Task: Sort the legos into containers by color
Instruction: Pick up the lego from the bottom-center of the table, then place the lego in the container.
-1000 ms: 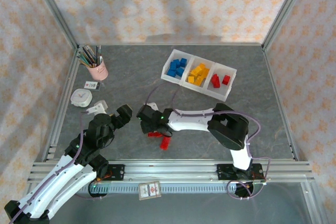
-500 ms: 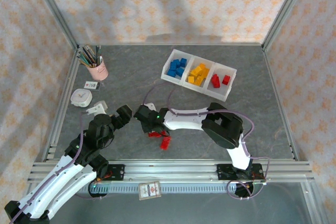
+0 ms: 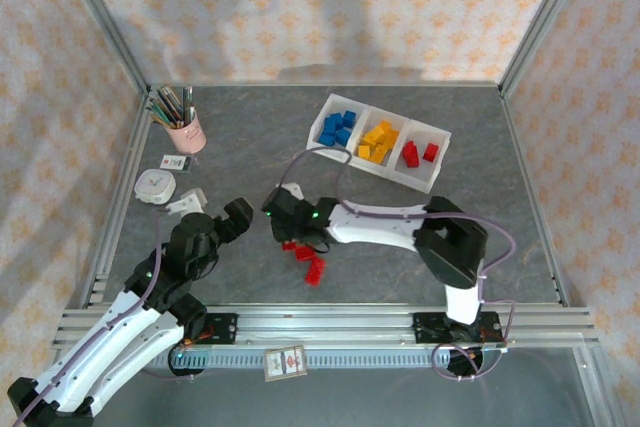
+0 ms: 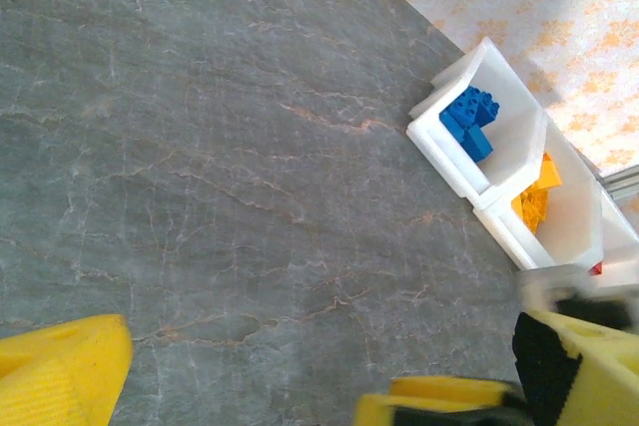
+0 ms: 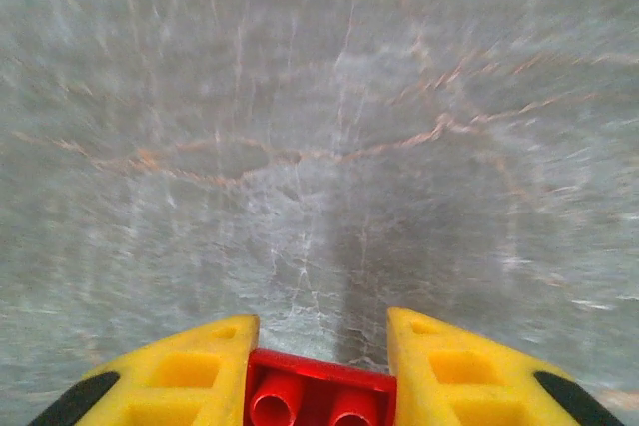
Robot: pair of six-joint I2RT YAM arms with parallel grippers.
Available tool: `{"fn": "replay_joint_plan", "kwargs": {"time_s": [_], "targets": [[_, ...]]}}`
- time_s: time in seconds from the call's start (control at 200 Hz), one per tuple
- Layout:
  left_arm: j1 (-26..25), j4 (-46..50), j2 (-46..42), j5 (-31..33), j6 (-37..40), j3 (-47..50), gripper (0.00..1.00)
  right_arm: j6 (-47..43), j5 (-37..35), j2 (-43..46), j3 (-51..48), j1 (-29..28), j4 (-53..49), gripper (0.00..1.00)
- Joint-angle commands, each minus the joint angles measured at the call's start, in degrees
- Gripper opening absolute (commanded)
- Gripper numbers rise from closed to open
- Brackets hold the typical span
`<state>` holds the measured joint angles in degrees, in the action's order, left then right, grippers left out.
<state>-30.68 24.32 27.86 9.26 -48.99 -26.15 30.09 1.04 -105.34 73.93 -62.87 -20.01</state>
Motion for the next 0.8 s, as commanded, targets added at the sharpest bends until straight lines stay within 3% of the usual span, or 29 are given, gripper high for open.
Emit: {"fn": "replay_joint_plan", "kwargs": {"time_s": [0.0,0.17,0.495,0.636,0.796], "targets": [[0.4,-3.9,2.6,-1.9,2.9,-2.8,0.99,2.1,-1.8,6.5,-3.1,3.5,1.8,0.31],[0.4,-9.8,9.7,-6.7,5.8,-4.7,0.99,2.2,-5.7,13.7,-8.2,10.5,0.7,0.31],[0.4,-20.6,24.4,-16.6,9.9,-8.7,0.99,-1.9,-9.5,23.7,-14.8,34.4,0.9,0.32],[0.4,-23.4,29.4,-18.9,10.7,-10.6,0.99,-4.8,-10.9,22.6,-14.6,43.4,3.6,0.32],[0.4,-24.8,33.1,-19.9,11.3,-12.6,0.99,-8.7,-12.3,15.8,-9.9,48.3,4.7,0.32]]}}
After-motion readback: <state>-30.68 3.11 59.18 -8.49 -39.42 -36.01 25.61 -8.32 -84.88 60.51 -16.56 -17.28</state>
